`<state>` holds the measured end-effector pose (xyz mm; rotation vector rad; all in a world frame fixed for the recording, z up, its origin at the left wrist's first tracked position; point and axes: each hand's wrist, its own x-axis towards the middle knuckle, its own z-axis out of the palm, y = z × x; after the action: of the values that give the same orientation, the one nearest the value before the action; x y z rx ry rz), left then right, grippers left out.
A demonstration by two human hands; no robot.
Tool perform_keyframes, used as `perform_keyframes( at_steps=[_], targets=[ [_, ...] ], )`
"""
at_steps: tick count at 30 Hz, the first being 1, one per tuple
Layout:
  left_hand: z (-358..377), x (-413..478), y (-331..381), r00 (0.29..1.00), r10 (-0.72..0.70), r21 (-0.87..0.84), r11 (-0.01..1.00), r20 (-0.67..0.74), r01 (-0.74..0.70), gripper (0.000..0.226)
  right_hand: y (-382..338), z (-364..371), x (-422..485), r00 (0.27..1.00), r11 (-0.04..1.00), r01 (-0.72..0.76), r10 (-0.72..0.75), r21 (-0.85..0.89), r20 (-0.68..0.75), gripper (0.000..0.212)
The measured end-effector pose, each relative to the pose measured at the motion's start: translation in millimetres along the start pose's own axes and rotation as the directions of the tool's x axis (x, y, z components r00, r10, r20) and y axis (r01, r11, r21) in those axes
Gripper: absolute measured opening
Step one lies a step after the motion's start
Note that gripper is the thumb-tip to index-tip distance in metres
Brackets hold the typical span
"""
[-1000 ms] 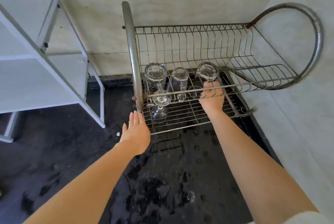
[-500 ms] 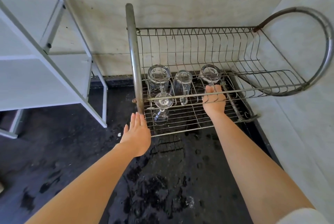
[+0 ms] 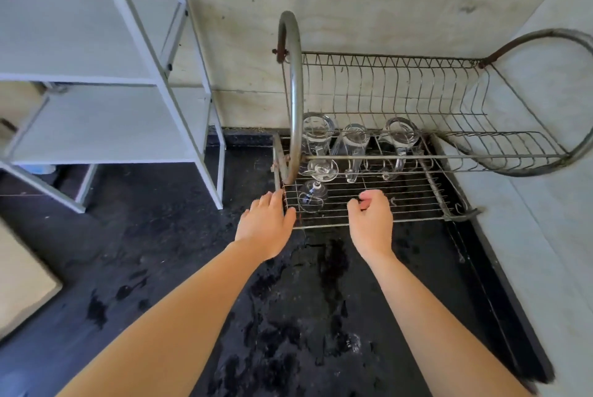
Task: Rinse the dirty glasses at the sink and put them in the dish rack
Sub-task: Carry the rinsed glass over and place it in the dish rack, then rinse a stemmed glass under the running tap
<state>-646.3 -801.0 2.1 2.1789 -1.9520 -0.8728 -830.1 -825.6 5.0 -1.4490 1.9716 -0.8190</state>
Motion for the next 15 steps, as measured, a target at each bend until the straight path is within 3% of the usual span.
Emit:
perform_keyframes(
  at_steps=[3,8,12,15],
  targets=[
    [-10.7,-34.1,-21.2,0.99,-0.017,-0.074,0.997,-0.143,0.006,0.048,-17.4,23.1,-39.3,0.989,0.99,0.132,-0.134,0.048,0.065,0.014],
    [-26.2,-102.3,-97.6,0.963,-0.149,-0.063,0.988,-0.224,0.138,0.041,-60.6,83.3,-112.0,0.902,0.947,0.314,-0.321,0.071,0.288,0.014],
    [-33.6,-171.9,-178.1,0.901,-0.347,-0.116,0.938,-0.26,0.328,0.04,-97.6,140.2,-184.3,0.77,0.905,0.425,-0.379,0.031,0.514,0.021],
    [-36.8,-235.7,-241.8,0.838,-0.474,-0.148,0.881,-0.27,0.45,0.039,-125.1,179.4,-250.1,0.617,0.845,0.534,-0.41,0.026,0.672,0.027]
  ],
)
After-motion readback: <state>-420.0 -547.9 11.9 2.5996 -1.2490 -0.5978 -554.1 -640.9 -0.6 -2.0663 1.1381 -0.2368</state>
